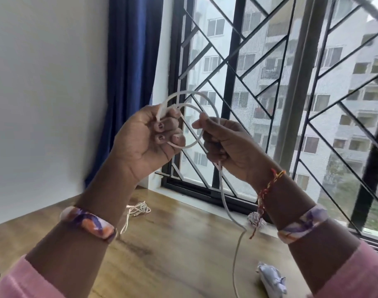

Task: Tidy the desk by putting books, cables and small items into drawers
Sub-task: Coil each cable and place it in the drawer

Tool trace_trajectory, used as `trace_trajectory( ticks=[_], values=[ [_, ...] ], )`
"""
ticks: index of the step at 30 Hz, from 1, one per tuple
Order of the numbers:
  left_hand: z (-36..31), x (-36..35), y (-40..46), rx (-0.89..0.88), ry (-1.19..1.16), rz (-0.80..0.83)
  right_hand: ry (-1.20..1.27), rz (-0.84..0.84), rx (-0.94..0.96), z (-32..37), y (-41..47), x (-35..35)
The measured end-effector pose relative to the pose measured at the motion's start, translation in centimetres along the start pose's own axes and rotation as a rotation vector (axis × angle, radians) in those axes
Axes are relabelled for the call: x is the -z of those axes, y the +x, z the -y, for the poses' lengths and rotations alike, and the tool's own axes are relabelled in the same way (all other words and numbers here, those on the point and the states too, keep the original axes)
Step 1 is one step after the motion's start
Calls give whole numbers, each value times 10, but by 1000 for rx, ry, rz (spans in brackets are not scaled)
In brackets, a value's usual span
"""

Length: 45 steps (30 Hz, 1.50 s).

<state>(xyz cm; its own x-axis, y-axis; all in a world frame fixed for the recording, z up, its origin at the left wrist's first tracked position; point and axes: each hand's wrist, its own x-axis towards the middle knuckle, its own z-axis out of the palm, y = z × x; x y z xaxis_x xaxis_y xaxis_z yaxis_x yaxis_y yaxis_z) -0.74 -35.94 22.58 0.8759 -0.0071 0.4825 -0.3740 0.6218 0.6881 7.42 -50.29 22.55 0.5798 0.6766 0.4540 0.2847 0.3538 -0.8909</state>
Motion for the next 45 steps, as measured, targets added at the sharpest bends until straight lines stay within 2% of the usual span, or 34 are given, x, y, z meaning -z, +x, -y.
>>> trace_trajectory(
  ticks=[7,12,17,19,22,25,28,30,32,33,34,35,36,37,38,39,41,43,45],
  values=[
    [0,-12,-19,80,-3,155,-183,89,-96,8,2,-4],
    [0,-21,-30,6,113,6,-59,168,-71,9,4,-8],
    [-4,-24,-43,42,122,-12,70,404,-45,18,6,3],
    [-6,-25,-47,43,178,-29,124,429,-19,23,8,6],
    [-9,-24,-47,-84,207,-86,158,388,12,31,10,13],
    [-21,-17,-41,-241,26,-193,101,392,47,38,6,24],
    [-38,2,-30,-402,-146,-426,-87,365,22,44,-2,39],
    [-40,16,-19,-486,-51,-627,-234,355,-12,48,-10,47],
    [-33,25,-10,-557,241,-759,-264,317,-34,49,-16,51],
    [-27,29,-7,-627,560,-816,-256,288,-32,51,-18,50],
    [-20,31,-4,-701,987,-827,-243,256,-23,54,-21,49],
    [-12,31,-3,-727,1393,-763,-227,215,-8,58,-23,46],
    [-4,29,-2,-696,1676,-633,-209,164,13,62,-23,44],
    [3,24,-2,-582,1803,-461,-193,100,42,67,-22,43],
    [10,17,-1,-426,1780,-287,-185,22,71,72,-21,43],
    [16,6,-3,-277,1673,-134,-189,-68,94,76,-19,43],
    [22,-15,-8,-105,1368,32,-234,-235,120,81,-16,46],
    [20,-36,-15,-38,1004,128,-302,-329,137,80,-14,49],
    [16,-53,-23,-40,668,224,-382,-346,141,75,-17,48]
  ],
)
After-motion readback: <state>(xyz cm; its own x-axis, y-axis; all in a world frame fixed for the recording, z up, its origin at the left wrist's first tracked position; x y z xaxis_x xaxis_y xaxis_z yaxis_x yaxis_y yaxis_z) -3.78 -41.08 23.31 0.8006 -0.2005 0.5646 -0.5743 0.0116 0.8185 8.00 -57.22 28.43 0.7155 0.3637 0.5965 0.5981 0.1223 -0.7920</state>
